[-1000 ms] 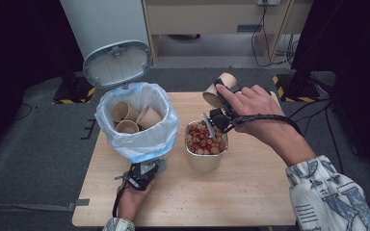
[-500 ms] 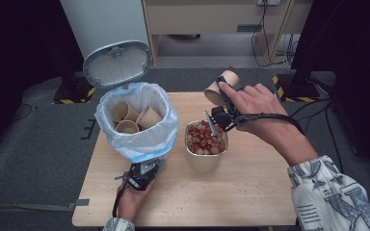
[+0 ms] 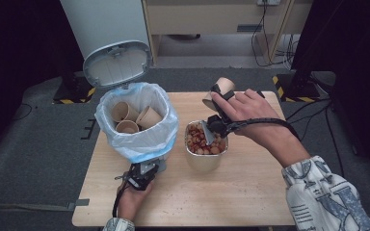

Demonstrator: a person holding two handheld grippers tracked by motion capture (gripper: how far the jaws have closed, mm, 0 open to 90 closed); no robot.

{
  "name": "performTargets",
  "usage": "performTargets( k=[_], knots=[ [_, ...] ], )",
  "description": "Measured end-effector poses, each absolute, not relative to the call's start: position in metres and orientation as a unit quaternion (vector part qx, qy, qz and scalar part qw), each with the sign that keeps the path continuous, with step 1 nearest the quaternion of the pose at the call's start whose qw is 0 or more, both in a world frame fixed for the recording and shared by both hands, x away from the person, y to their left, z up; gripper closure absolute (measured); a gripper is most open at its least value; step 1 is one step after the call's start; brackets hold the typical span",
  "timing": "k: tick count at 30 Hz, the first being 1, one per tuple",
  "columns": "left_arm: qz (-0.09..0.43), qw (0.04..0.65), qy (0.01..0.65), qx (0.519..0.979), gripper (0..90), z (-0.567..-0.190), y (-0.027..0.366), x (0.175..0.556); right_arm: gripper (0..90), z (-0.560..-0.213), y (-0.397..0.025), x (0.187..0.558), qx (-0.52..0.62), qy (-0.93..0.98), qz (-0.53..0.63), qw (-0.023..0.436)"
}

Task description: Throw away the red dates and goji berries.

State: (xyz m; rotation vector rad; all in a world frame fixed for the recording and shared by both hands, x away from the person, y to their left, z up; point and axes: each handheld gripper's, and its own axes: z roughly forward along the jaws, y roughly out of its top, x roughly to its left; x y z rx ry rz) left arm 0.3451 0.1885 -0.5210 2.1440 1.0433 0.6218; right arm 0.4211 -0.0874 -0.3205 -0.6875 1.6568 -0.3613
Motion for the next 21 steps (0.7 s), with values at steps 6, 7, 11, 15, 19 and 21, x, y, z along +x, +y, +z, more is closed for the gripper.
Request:
performTargets(
  k=[6, 7, 11, 15, 19, 21],
  knots=[
    [0.238, 0.332, 0.399, 0.821, 89.8, -0.521, 0.189, 0.345, 31.8, -0.333, -0.084, 0.421, -0.303, 0.728, -0.169, 0.591],
    [0.238, 0.333, 0.399, 0.820, 89.8, -0.521, 0.189, 0.345, 31.8, -0.335, -0.084, 0.420, -0.303, 0.730, -0.164, 0.590],
    [0.238, 0.332, 0.399, 0.820, 89.8, -0.521, 0.188, 0.345, 31.7, -0.337, -0.086, 0.420, -0.305, 0.724, -0.169, 0.596],
    [0.238, 0.333, 0.400, 0.820, 89.9, -0.521, 0.189, 0.345, 31.7, -0.323, -0.089, 0.420, -0.288, 0.727, -0.154, 0.604],
    [0.238, 0.333, 0.399, 0.820, 89.8, -0.521, 0.189, 0.345, 31.7, -0.315, -0.092, 0.420, -0.270, 0.729, -0.138, 0.614],
    [0.236, 0.336, 0.401, 0.819, 89.9, -0.521, 0.189, 0.345, 31.8, -0.318, -0.091, 0.422, -0.250, 0.726, -0.140, 0.625]
  ],
)
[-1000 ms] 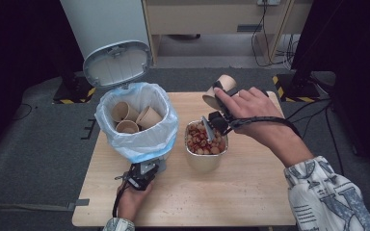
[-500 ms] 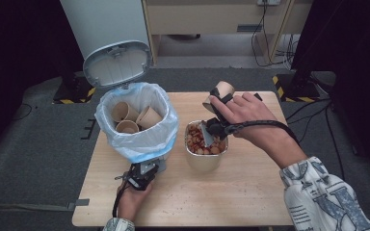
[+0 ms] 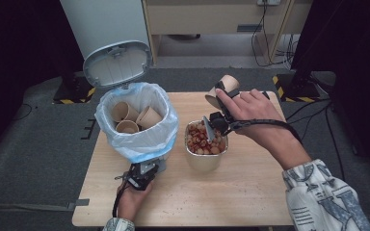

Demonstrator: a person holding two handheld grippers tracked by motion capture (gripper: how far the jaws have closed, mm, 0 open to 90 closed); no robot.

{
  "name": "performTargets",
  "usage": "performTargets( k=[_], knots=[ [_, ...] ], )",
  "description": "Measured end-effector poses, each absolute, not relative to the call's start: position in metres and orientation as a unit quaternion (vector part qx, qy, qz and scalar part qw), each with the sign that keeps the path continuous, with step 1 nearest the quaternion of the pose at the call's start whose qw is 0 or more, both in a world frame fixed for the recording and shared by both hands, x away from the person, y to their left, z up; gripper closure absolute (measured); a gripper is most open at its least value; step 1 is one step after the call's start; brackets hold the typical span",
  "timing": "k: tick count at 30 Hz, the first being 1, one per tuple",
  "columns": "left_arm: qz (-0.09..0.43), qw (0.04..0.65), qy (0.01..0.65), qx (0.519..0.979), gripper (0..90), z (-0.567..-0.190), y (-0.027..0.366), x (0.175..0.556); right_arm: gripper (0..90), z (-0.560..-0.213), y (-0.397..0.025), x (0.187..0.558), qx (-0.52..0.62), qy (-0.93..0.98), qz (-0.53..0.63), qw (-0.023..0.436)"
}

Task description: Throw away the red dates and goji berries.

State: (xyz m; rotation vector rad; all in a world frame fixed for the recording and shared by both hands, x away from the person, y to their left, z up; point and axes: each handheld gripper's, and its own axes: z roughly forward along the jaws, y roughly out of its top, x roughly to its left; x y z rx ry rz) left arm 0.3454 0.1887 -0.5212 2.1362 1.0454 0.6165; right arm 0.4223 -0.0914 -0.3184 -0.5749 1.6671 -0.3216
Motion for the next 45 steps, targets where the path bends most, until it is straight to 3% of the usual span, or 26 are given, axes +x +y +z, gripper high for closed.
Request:
performTargets(
  k=[3, 5, 9, 12, 15, 18, 21, 22, 23, 27, 32, 45],
  knots=[
    [0.237, 0.335, 0.400, 0.820, 89.9, -0.521, 0.189, 0.345, 32.0, -0.354, -0.085, 0.421, -0.310, 0.738, -0.176, 0.573],
    [0.236, 0.336, 0.400, 0.819, 89.8, -0.521, 0.189, 0.345, 32.0, -0.344, -0.085, 0.429, -0.274, 0.730, -0.164, 0.604],
    [0.236, 0.337, 0.402, 0.818, 89.9, -0.521, 0.189, 0.345, 32.0, -0.354, -0.083, 0.424, -0.306, 0.732, -0.185, 0.579],
    [0.236, 0.338, 0.400, 0.818, 89.9, -0.522, 0.189, 0.346, 32.0, -0.342, -0.085, 0.430, -0.271, 0.731, -0.167, 0.604],
    [0.237, 0.335, 0.400, 0.820, 89.8, -0.521, 0.189, 0.345, 32.1, -0.350, -0.086, 0.425, -0.304, 0.731, -0.185, 0.582],
    [0.236, 0.338, 0.401, 0.818, 89.9, -0.521, 0.189, 0.346, 32.3, -0.334, -0.089, 0.431, -0.257, 0.730, -0.170, 0.610],
    [0.237, 0.333, 0.399, 0.821, 89.8, -0.521, 0.189, 0.345, 32.5, -0.366, -0.081, 0.424, -0.330, 0.731, -0.216, 0.558],
    [0.235, 0.341, 0.403, 0.816, 89.8, -0.522, 0.188, 0.345, 32.5, -0.366, -0.081, 0.424, -0.330, 0.731, -0.216, 0.558],
    [0.234, 0.342, 0.402, 0.816, 89.9, -0.522, 0.188, 0.346, 32.6, -0.357, -0.080, 0.428, -0.284, 0.735, -0.185, 0.588],
    [0.237, 0.333, 0.399, 0.821, 89.9, -0.521, 0.189, 0.345, 32.5, -0.359, -0.079, 0.426, -0.319, 0.728, -0.217, 0.567],
    [0.238, 0.335, 0.401, 0.819, 89.8, -0.521, 0.189, 0.345, 31.9, -0.343, -0.085, 0.428, -0.270, 0.750, -0.166, 0.580],
    [0.235, 0.337, 0.402, 0.818, 89.9, -0.521, 0.189, 0.346, 31.6, -0.335, -0.109, 0.445, -0.126, 0.847, 0.028, 0.515]
  ],
)
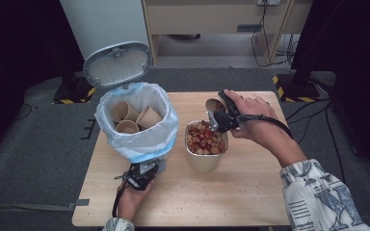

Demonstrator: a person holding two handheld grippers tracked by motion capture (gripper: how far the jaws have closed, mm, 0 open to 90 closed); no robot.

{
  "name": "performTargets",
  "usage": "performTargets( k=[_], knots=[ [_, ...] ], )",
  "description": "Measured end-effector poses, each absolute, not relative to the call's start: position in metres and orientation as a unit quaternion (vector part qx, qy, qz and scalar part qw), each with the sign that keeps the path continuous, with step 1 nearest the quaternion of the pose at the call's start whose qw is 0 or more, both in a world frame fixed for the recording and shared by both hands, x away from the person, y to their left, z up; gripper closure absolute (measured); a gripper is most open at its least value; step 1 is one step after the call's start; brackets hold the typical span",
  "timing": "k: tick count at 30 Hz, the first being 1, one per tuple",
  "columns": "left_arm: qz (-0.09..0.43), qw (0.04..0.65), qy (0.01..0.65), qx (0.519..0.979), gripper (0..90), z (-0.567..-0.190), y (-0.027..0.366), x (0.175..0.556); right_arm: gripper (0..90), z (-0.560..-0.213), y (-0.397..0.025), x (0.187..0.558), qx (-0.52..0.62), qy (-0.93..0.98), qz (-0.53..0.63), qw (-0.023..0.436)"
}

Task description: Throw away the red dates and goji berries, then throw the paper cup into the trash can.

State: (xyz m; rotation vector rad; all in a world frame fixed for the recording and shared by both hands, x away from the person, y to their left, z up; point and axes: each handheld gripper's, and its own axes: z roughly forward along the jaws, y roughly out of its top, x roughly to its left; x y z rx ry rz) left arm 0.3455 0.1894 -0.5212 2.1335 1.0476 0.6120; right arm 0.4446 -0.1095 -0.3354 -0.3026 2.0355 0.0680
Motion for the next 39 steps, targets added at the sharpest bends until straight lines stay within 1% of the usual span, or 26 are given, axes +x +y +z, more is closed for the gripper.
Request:
performTargets(
  k=[1, 2, 5, 8, 12, 14, 21, 29, 37, 39],
  knots=[
    [0.235, 0.337, 0.402, 0.819, 89.9, -0.521, 0.190, 0.346, 31.6, -0.335, -0.112, 0.447, -0.109, 0.853, 0.045, 0.509],
    [0.235, 0.337, 0.402, 0.819, 89.9, -0.521, 0.190, 0.346, 31.6, -0.333, -0.118, 0.452, -0.075, 0.865, 0.090, 0.488],
    [0.235, 0.336, 0.402, 0.819, 89.9, -0.521, 0.190, 0.346, 31.6, -0.331, -0.123, 0.457, -0.051, 0.870, 0.114, 0.477],
    [0.234, 0.337, 0.402, 0.818, 89.9, -0.521, 0.190, 0.346, 31.6, -0.329, -0.134, 0.465, 0.008, 0.881, 0.167, 0.443],
    [0.233, 0.338, 0.401, 0.819, 89.9, -0.521, 0.190, 0.346, 31.6, -0.326, -0.141, 0.471, 0.036, 0.883, 0.197, 0.425],
    [0.233, 0.338, 0.402, 0.818, 89.9, -0.521, 0.190, 0.346, 31.5, -0.324, -0.148, 0.476, 0.059, 0.884, 0.220, 0.407],
    [0.233, 0.339, 0.402, 0.818, 89.9, -0.521, 0.190, 0.346, 31.4, -0.322, -0.159, 0.482, 0.102, 0.887, 0.261, 0.368],
    [0.232, 0.340, 0.402, 0.818, 89.9, -0.521, 0.190, 0.346, 31.3, -0.324, -0.166, 0.483, 0.125, 0.888, 0.269, 0.351],
    [0.232, 0.341, 0.403, 0.817, 89.9, -0.522, 0.190, 0.346, 30.9, -0.323, -0.177, 0.483, 0.136, 0.886, 0.279, 0.345],
    [0.232, 0.341, 0.409, 0.814, 89.9, -0.522, 0.190, 0.345, 30.7, -0.321, -0.181, 0.484, 0.148, 0.884, 0.293, 0.333]
  ],
)
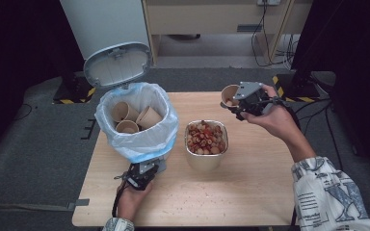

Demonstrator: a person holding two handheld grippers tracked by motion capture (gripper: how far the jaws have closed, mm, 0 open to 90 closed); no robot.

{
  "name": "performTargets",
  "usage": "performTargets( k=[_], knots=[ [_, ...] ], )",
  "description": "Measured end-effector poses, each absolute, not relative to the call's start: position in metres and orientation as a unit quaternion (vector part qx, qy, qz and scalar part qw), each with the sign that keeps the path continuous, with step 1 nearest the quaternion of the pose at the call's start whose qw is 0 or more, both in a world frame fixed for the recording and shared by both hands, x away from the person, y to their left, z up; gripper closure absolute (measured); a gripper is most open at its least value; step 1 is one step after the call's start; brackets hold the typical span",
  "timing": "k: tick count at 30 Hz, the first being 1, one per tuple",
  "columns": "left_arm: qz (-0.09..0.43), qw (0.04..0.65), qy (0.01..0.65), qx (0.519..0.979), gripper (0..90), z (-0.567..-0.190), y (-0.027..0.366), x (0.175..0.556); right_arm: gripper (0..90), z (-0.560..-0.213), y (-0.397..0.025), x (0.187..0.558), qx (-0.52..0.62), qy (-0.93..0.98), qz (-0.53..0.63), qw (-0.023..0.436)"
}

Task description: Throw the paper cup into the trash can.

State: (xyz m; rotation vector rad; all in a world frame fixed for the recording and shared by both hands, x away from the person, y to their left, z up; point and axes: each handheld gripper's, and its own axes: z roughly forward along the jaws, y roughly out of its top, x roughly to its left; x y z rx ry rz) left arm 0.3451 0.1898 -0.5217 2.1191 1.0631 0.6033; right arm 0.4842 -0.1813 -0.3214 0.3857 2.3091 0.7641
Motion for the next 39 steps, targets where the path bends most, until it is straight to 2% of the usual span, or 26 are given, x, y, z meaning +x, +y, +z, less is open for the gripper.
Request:
performTargets(
  k=[19, 39],
  knots=[
    [0.231, 0.341, 0.410, 0.814, 89.9, -0.522, 0.190, 0.345, 30.8, -0.312, -0.194, 0.493, 0.211, 0.867, 0.387, 0.234],
    [0.231, 0.341, 0.403, 0.818, 89.9, -0.521, 0.191, 0.346, 31.2, -0.298, -0.189, 0.495, 0.244, 0.853, 0.426, 0.179]
  ],
)
